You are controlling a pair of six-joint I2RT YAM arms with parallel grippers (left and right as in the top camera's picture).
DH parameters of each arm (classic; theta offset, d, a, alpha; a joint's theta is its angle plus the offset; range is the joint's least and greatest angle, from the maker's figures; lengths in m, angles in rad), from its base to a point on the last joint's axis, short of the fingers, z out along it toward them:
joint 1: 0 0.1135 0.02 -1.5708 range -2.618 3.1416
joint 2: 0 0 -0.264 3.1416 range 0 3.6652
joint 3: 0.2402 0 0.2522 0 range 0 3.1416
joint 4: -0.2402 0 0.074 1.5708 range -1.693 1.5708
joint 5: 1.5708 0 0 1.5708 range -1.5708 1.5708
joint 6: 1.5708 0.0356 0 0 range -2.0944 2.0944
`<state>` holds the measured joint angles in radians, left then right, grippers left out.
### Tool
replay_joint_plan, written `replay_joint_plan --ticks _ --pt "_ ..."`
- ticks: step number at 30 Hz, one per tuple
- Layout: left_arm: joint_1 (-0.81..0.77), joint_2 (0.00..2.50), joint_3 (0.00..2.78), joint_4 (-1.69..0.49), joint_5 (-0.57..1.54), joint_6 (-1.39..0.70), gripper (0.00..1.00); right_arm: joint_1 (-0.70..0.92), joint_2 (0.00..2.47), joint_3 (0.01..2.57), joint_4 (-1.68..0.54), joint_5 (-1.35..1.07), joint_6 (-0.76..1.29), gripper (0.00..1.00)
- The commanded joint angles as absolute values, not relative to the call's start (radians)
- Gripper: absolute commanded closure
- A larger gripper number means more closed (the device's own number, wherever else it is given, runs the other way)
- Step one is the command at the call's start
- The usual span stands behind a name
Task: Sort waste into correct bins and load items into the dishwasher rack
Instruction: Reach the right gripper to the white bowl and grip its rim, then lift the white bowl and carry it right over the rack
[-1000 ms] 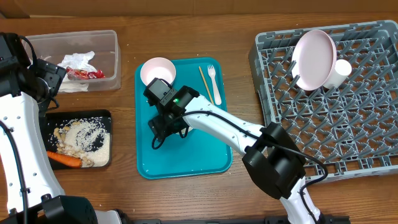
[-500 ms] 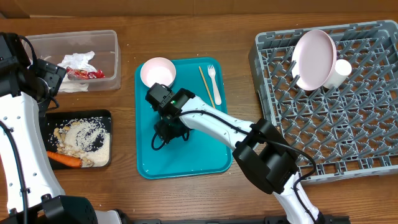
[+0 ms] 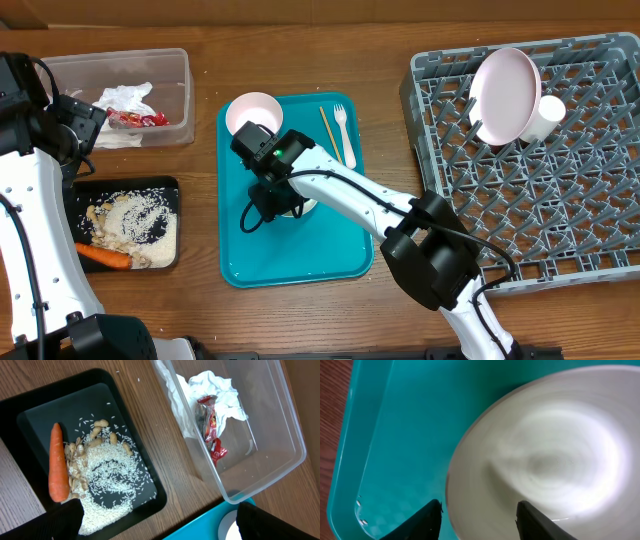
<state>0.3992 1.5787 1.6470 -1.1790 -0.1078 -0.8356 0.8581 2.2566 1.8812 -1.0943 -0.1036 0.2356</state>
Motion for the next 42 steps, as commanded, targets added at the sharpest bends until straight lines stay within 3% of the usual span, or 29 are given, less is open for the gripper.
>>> replay_joint_plan --ticks 1,8,10,12,16,18,23,28,34,42 --pt "0.398 1.584 1.654 -1.177 -0.111 -0.846 0.00 0.857 2.254 1.901 -1.104 -0.098 0.240 0.51" --pt "0.398 1.584 1.654 -1.177 -0.111 -0.845 0.00 0.863 2.254 1.874 -1.099 -0.098 0.241 0.55" --pt "0.398 1.584 1.654 -1.177 -0.111 -0.846 0.00 0.863 2.254 1.881 -1.102 -0.097 0.268 0.59" --pt "0.398 1.584 1.654 -1.177 -0.111 -0.845 0.00 0.857 2.254 1.899 -1.111 -0.098 0.333 0.73" --pt "0.398 1.584 1.654 -1.177 -0.111 -0.846 0.00 0.855 2.244 1.940 -1.138 -0.098 0.346 0.82" --pt "0.398 1.584 1.654 -1.177 -0.111 -0.845 0.00 0.852 2.222 1.966 -1.173 -0.098 0.346 0.94" --pt "0.398 1.584 1.654 -1.177 -0.111 -0.846 0.00 0.806 2.136 2.055 -1.279 -0.042 0.346 0.96" --pt "0.398 1.584 1.654 -1.177 -0.111 -0.845 0.00 0.581 1.935 2.162 -1.417 -0.036 0.345 0.96" --pt "0.398 1.584 1.654 -1.177 -0.111 -0.845 0.00 0.261 1.741 2.162 -1.460 -0.312 0.224 0.96" --pt "0.398 1.584 1.654 -1.177 -0.111 -0.846 0.00 -0.317 1.682 2.152 -1.603 -0.780 -0.042 0.96"
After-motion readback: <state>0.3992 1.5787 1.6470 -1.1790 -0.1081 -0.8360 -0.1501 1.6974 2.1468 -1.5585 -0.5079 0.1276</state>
